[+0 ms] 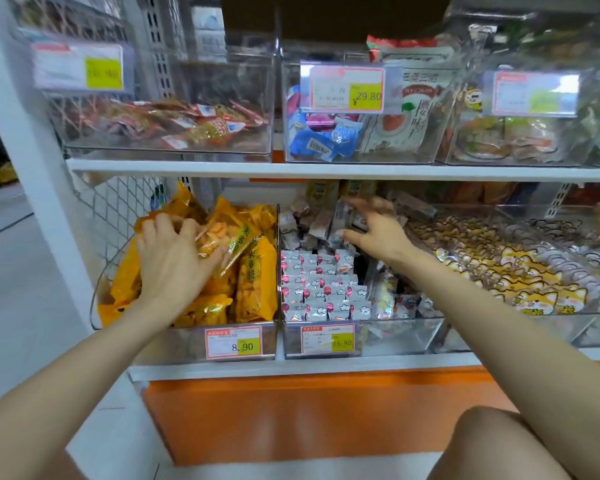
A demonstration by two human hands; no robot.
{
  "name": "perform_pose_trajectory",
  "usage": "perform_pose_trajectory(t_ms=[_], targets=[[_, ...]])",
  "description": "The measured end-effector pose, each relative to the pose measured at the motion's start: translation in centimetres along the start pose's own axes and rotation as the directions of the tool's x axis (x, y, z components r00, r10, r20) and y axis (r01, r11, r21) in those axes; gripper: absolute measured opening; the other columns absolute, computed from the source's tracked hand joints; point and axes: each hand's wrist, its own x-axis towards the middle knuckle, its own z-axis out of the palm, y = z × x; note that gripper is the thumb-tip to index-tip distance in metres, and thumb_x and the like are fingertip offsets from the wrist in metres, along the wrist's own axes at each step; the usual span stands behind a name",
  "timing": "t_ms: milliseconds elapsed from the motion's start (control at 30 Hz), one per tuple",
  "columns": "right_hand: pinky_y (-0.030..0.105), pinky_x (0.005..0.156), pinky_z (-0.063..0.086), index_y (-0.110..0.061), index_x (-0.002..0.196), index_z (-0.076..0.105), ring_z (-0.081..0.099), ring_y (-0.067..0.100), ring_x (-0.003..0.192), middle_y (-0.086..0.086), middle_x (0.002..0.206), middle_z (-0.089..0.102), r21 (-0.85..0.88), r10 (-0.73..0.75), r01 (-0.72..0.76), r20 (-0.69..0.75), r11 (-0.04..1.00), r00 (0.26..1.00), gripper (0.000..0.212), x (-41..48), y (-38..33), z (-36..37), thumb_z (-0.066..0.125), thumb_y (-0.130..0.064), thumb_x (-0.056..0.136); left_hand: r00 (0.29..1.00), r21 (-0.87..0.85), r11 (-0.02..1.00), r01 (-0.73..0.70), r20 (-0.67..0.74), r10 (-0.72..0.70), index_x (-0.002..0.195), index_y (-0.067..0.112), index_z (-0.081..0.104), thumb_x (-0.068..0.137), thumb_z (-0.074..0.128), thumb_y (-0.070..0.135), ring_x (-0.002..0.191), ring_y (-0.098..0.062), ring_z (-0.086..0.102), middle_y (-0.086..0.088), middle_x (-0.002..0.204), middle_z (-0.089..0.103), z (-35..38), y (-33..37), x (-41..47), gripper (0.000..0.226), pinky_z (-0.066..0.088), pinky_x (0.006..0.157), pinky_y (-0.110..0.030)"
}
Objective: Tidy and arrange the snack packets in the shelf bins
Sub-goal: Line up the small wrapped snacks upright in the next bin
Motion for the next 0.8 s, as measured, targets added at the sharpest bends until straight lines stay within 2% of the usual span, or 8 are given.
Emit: perform_pose_trajectory(t_ms=[67,133,200,300,433,600,700,800], targets=[[0.04,0.109,0.027,-0.032,0.145,0.031,0.025,0.028,0.138,0.005,0.15,0.029,-0.059,-0.04,0.047,0.105,0.997,0.994,0.075,1.2,-0.9,0.4,0.057,-0.061,0.081,0.999,0.103,0.994,-0.033,-0.021,0.035,0.096,-0.001,0.065,0.078,0.068,0.047,0.098,-0.039,0.045,-0.023,0.104,0.054,-0.1,0.4,0.0,0.051,0.036,0.08,-0.047],[0.049,0.115,0.014,-0.039,0.145,0.028,0.011,0.027,0.143,-0.002,0.156,0.018,-0.213,-0.048,0.094,0.21,0.973,0.977,0.084,2.4,-1.8,1.1,0.05,-0.075,0.073,0.999,0.142,0.989,-0.046,-0.019,0.05,0.097,-0.003,0.062,0.079,0.066,0.047,0.095,-0.039,0.048,-0.023,0.102,0.055,-0.2,0.9,0.0,0.054,0.038,0.076,-0.046],[0.056,0.114,0.009,-0.041,0.147,0.022,0.003,0.027,0.145,-0.007,0.158,0.012,-0.334,-0.012,0.109,0.278,0.936,0.961,0.085,3.2,-2.2,1.7,0.052,-0.074,0.075,0.997,0.126,0.99,-0.063,-0.029,0.067,0.104,-0.003,0.058,0.08,0.067,0.045,0.095,-0.039,0.049,-0.023,0.104,0.054,0.0,1.4,0.1,0.054,0.039,0.075,-0.047],[0.051,0.111,0.022,-0.038,0.145,0.027,0.015,0.032,0.14,-0.001,0.155,0.017,-0.402,0.025,0.091,0.274,0.911,0.961,0.076,3.8,-2.0,1.7,0.059,-0.06,0.08,0.983,0.076,0.984,-0.161,-0.073,0.167,0.113,0.001,0.055,0.08,0.064,0.038,0.102,-0.037,0.048,-0.02,0.112,0.052,0.0,2.3,0.5,0.051,0.037,0.078,-0.046],[0.044,0.1,0.041,-0.029,0.138,0.039,0.032,0.038,0.127,0.006,0.147,0.029,-0.384,-0.012,0.102,0.231,0.918,0.973,0.063,2.9,-1.1,0.9,0.063,-0.038,0.08,0.922,-0.025,0.923,-0.384,-0.074,0.381,0.112,0.007,0.057,0.085,0.057,0.033,0.108,-0.031,0.047,-0.013,0.113,0.054,0.6,4.7,1.4,0.038,0.035,0.088,-0.041],[0.034,0.092,0.041,-0.019,0.13,0.049,0.039,0.033,0.119,0.011,0.131,0.042,-0.303,-0.087,0.141,0.185,0.942,0.979,0.053,1.0,0.3,-1.0,0.064,-0.025,0.079,0.812,-0.188,0.84,-0.509,0.218,0.541,0.134,0.022,0.041,0.091,0.054,0.037,0.126,-0.018,0.035,0.0,0.133,0.045,2.2,9.0,3.2,0.047,0.023,0.104,-0.031],[0.034,0.094,0.044,-0.02,0.126,0.053,0.048,0.032,0.114,0.011,0.131,0.045,-0.244,-0.099,0.144,0.191,0.959,0.977,0.051,-0.4,0.9,-1.8,0.066,-0.024,0.077,0.728,-0.184,0.826,-0.533,0.398,0.558,0.142,0.026,0.033,0.091,0.054,0.038,0.131,-0.025,0.036,-0.005,0.142,0.041,4.1,10.8,5.4,0.057,0.029,0.106,-0.037],[0.038,0.098,0.043,-0.018,0.12,0.056,0.048,0.035,0.114,0.013,0.132,0.042,-0.212,-0.093,0.123,0.145,0.969,0.985,0.048,-1.5,1.8,-1.9,0.068,-0.023,0.074,0.623,-0.198,0.795,-0.573,0.526,0.579,0.145,0.032,0.027,0.091,0.054,0.039,0.14,-0.028,0.019,-0.005,0.153,0.022,6.4,11.9,7.7,0.061,0.022,0.114,-0.041]])
